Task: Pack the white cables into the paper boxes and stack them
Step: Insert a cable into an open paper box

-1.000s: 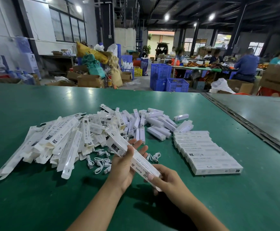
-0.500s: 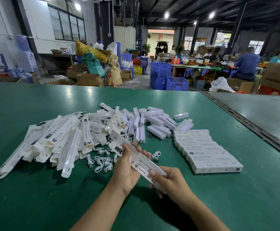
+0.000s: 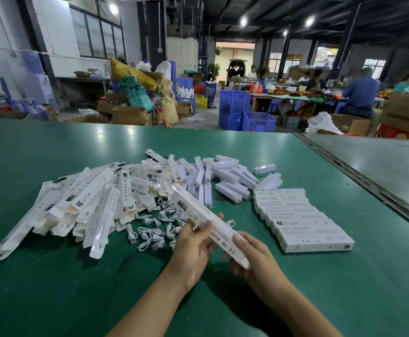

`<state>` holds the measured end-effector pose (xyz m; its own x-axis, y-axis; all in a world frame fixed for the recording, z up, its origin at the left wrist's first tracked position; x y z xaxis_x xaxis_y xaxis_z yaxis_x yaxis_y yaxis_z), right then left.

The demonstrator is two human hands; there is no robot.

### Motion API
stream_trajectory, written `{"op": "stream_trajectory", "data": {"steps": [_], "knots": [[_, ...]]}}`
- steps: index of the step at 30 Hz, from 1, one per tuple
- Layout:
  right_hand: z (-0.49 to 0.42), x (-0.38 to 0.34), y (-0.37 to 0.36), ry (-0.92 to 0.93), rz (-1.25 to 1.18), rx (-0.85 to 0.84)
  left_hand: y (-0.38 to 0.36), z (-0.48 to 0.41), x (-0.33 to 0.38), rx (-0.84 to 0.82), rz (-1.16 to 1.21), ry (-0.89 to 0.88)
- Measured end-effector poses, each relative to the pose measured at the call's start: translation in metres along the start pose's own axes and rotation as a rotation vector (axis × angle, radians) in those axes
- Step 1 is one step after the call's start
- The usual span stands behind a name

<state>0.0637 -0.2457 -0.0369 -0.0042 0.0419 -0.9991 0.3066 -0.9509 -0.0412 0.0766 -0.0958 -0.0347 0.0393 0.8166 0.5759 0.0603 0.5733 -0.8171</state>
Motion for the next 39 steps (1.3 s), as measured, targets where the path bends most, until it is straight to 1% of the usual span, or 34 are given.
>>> {"op": "stream_trajectory", "data": {"steps": [2,5,7,9,11,14,16,20,25,28,30,36,39], "knots": [[0.0,0.0,0.001,0.012,-0.019,0.014,-0.002,0.003,-0.005,0.044,-0.093,-0.075],[-0.002,0.001,0.002,0.046,-0.068,0.071,0.001,0.009,-0.009,0.117,-0.391,-0.241],[-0.003,0.002,0.004,0.036,-0.127,0.121,0.003,0.013,-0.011,0.069,-0.646,-0.314],[-0.003,0.003,0.006,0.01,-0.146,0.149,0.002,0.017,-0.014,-0.028,-0.837,-0.354],[-0.002,0.002,0.007,-0.005,-0.094,0.162,-0.001,0.021,-0.018,-0.101,-0.969,-0.389],[0.0,-0.001,0.007,0.022,0.009,0.178,-0.007,0.026,-0.021,-0.134,-1.08,-0.417],[0.001,-0.004,0.005,0.061,0.1,0.178,-0.008,0.026,-0.02,-0.135,-1.103,-0.44],[0.002,-0.006,0.006,0.099,0.13,0.131,-0.004,0.024,-0.014,-0.087,-1.096,-0.475],[0.003,-0.007,0.01,0.232,0.321,0.192,-0.004,0.024,-0.01,-0.067,-1.062,-0.466],[0.003,-0.005,0.013,0.285,0.337,0.229,-0.005,0.025,-0.009,-0.082,-1.036,-0.464],[0.004,-0.004,0.014,0.308,0.344,0.237,-0.005,0.025,-0.008,-0.081,-1.01,-0.465],[0.006,-0.003,0.011,0.338,0.52,0.257,-0.003,0.024,-0.005,-0.114,-0.946,-0.434],[0.006,-0.005,0.012,0.395,0.603,0.294,-0.003,0.023,-0.004,-0.124,-0.9,-0.431]]}}
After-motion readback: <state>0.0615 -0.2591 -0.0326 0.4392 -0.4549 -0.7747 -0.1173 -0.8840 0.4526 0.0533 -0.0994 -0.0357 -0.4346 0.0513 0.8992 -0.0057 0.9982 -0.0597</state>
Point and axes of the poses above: each hand's wrist, its own z-axis away from the middle knuckle, its own y-axis out of the back of the hand, x = y × z, the point moved 1 cm from there along -z, towards the middle knuckle, and after that the axes turned 14 degrees about z, right-handed, at the moved point
